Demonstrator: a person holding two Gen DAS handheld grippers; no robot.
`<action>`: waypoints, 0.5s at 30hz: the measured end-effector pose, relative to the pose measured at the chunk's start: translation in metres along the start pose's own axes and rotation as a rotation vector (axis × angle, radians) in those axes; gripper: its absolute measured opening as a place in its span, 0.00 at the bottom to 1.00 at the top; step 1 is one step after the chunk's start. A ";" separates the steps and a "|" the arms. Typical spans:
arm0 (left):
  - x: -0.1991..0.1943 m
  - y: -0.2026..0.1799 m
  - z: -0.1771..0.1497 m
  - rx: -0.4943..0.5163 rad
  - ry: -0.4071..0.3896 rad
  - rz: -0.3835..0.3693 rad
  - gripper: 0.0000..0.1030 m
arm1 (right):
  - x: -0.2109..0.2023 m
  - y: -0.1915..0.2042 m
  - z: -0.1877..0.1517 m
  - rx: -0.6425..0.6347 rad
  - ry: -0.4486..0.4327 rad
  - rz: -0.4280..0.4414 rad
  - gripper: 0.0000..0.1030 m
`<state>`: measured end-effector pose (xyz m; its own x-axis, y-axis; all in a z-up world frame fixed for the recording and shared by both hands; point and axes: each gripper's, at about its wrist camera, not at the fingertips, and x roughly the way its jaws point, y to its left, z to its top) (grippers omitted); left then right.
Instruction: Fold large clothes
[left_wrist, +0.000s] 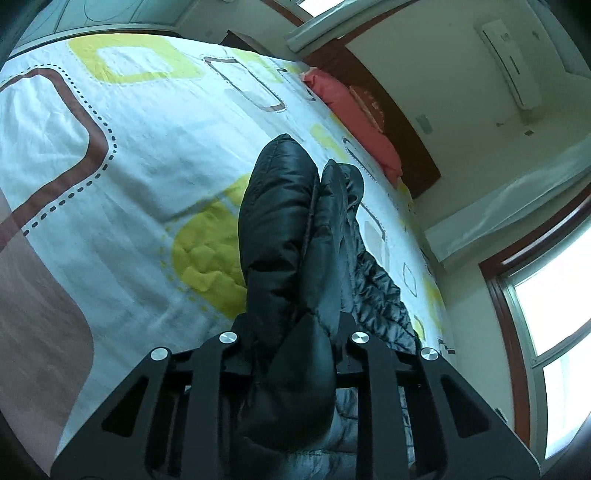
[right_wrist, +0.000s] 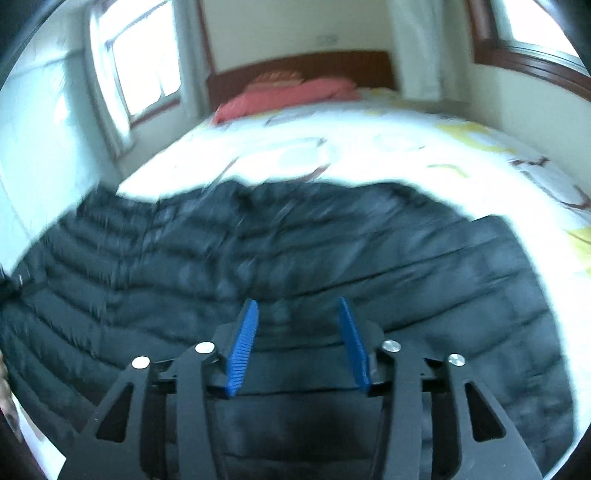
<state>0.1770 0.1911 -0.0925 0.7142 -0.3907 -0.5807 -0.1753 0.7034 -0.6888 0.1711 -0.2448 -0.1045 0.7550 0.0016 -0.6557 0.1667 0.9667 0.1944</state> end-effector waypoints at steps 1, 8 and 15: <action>0.000 -0.004 0.000 0.000 0.001 -0.002 0.22 | -0.006 -0.012 0.004 0.021 -0.017 -0.017 0.52; -0.007 -0.034 -0.003 0.048 -0.008 -0.025 0.22 | -0.007 -0.153 0.015 0.258 0.027 -0.103 0.59; -0.012 -0.061 -0.012 0.110 -0.013 -0.028 0.22 | 0.037 -0.207 -0.001 0.453 0.132 0.114 0.66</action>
<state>0.1707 0.1456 -0.0491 0.7265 -0.4041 -0.5557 -0.0803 0.7533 -0.6528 0.1635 -0.4441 -0.1695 0.7027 0.1613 -0.6930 0.3690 0.7501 0.5489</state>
